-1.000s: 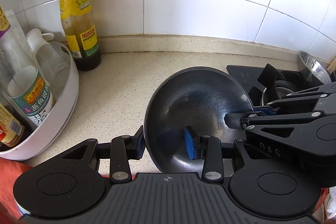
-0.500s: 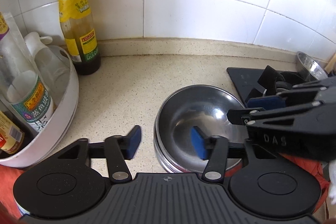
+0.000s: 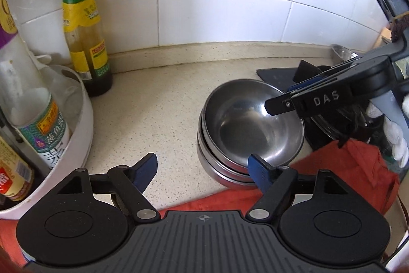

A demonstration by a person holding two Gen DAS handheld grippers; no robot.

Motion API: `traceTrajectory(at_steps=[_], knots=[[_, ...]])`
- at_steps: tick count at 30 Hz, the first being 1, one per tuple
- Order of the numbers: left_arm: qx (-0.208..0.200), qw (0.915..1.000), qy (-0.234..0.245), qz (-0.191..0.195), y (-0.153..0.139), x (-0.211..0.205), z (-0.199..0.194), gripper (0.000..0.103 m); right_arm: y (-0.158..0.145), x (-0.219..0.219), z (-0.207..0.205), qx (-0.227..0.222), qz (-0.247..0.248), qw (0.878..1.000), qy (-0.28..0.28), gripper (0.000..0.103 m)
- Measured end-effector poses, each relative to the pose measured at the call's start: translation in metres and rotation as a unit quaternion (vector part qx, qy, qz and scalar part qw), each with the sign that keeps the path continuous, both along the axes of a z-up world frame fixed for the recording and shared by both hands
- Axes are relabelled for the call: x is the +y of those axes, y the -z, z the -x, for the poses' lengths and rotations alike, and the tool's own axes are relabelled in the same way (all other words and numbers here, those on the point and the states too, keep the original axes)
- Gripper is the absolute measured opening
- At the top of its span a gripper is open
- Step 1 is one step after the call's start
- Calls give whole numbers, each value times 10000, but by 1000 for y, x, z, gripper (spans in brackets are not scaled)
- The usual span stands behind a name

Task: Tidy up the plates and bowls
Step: 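Grasp the three-bowl stack rim with the right gripper and lift, then carry the bowl stack over the plate stack on the red cloth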

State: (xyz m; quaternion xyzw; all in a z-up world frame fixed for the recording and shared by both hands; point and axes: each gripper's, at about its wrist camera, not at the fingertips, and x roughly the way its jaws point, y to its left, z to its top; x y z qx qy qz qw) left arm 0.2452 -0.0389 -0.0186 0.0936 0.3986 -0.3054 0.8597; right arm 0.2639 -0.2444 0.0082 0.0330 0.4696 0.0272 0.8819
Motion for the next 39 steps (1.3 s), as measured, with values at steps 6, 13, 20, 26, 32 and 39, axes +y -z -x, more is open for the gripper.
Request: traceTrajectory(at_steps=[6, 13, 20, 26, 32, 39], knots=[[97, 9989, 403, 235, 9, 14, -8, 85, 11, -5, -6, 243, -281, 9993, 72, 55], [463, 9929, 1020, 391, 31, 13, -10, 85, 28, -11, -14, 525, -545, 9969, 202, 56], [511, 9849, 1632, 263, 58, 2, -26, 86, 46, -22, -23, 797, -1160, 9899, 184, 59], [685, 9740, 2118, 433, 73, -11, -41, 94, 54, -22, -34, 774, -1431, 9867, -52, 64], [471, 9658, 2511, 450, 76, -32, -48, 95, 55, -26, -49, 821, -1389, 9863, -354, 68], [478, 9617, 2638, 563, 81, -28, -56, 96, 8, -49, -40, 526, -592, 9905, -1127, 68]])
